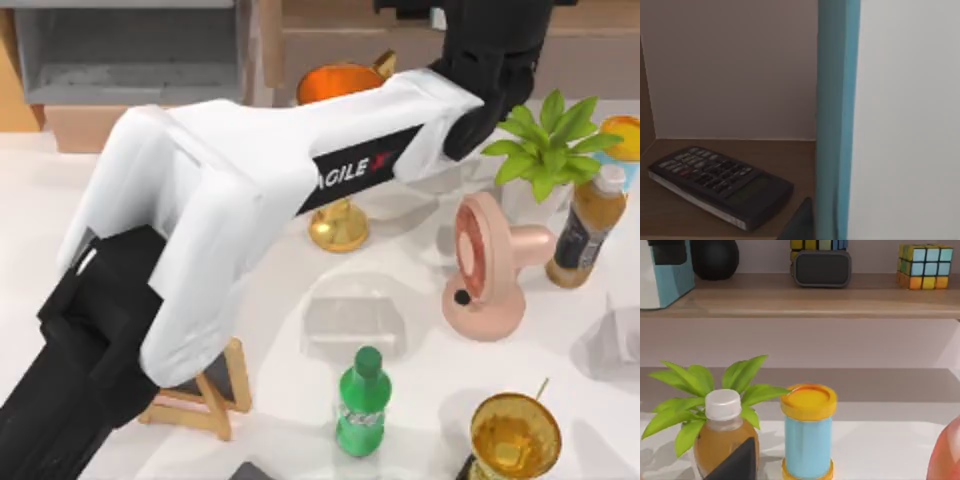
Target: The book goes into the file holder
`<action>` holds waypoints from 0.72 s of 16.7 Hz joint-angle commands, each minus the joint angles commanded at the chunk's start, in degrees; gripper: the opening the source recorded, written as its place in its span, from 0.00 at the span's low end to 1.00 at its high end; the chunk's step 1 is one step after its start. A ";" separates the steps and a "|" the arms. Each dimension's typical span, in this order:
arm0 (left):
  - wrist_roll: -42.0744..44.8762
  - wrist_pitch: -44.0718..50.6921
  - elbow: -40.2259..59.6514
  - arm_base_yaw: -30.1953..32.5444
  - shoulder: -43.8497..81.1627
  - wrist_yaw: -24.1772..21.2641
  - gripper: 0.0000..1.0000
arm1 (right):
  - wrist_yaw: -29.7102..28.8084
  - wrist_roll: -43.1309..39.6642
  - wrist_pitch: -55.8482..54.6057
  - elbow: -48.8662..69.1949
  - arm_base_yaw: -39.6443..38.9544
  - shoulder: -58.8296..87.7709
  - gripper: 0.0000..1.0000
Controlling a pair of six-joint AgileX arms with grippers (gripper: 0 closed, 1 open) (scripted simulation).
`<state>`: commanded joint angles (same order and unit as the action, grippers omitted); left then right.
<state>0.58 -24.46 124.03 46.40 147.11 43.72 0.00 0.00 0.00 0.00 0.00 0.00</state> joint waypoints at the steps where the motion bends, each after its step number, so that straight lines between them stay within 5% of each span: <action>1: 0.00 0.00 0.00 0.00 0.00 0.00 0.40 | 0.00 0.00 0.00 0.00 0.00 0.00 1.00; 6: 0.00 0.00 0.00 0.00 0.00 0.00 0.02 | 0.00 0.00 0.00 0.00 0.00 0.00 1.00; 12: 0.00 0.00 0.00 0.00 0.00 0.00 0.00 | 0.00 0.00 0.00 0.00 0.00 0.00 1.00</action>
<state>0.58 -24.46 124.03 46.40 147.11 43.72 0.00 0.00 0.00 0.00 0.00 0.00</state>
